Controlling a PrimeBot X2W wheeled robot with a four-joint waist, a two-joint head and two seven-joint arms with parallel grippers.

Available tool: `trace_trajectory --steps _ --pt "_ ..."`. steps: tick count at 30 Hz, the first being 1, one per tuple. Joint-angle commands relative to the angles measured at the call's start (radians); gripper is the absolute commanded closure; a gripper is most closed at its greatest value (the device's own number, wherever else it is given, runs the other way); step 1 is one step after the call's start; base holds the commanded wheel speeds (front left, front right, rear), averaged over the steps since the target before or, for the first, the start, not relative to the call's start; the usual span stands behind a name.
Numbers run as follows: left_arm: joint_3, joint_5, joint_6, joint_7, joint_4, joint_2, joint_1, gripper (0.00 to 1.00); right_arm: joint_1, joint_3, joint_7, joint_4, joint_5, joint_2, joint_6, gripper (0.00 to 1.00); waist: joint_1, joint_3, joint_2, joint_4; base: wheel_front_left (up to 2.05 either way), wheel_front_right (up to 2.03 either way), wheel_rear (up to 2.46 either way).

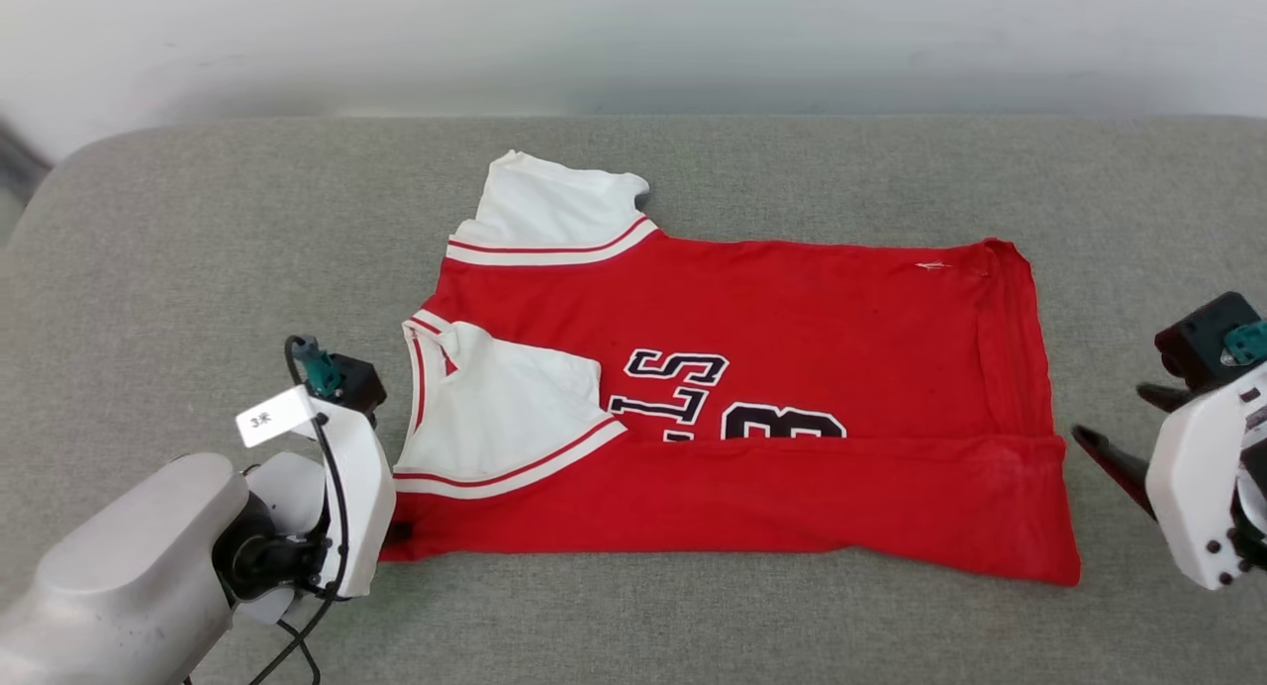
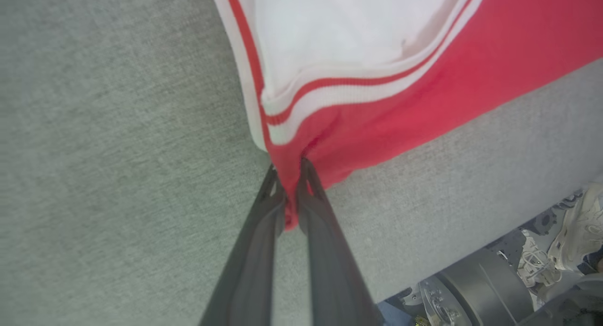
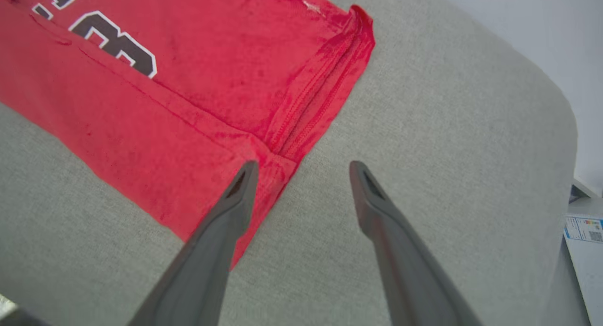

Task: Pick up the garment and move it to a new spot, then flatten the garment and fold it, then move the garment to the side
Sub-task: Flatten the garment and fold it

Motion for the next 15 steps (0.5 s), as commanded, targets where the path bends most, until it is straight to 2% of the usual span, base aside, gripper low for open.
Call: trace_trajectory --steps 1,4,8,10,15 --pt "-0.002 0.012 -0.002 -0.007 -0.007 0.006 -0.007 1.0 -0.022 0.01 0.048 -0.013 0.018 -0.022 -0.001 0.0 0.0001 -0.007 0.0 0.007 0.0 0.0 0.0" --pt "-0.008 0.029 -0.003 -0.02 -0.026 0.013 -0.01 1.0 -0.035 0.039 0.2 -0.023 0.069 -0.06 -0.001 0.0 0.0001 -0.009 0.0 0.016 0.0 0.0 0.0" --pt "-0.012 0.048 0.003 -0.031 -0.051 0.012 -0.02 1.0 -0.043 0.059 0.357 -0.015 0.12 -0.074 -0.001 0.0 0.0001 0.003 0.0 0.028 0.0 0.0 0.0" --pt "-0.015 0.062 0.008 -0.036 -0.063 0.012 -0.032 1.0 -0.042 0.055 0.391 0.003 0.123 -0.056 -0.001 0.0 0.0001 0.015 0.0 0.033 0.0 0.0 0.0" --pt "-0.014 0.078 0.011 -0.048 -0.084 0.001 -0.05 1.0 -0.027 0.037 0.395 0.084 0.112 0.014 -0.001 0.0 0.0001 0.053 0.0 0.052 0.0 0.0 0.0"
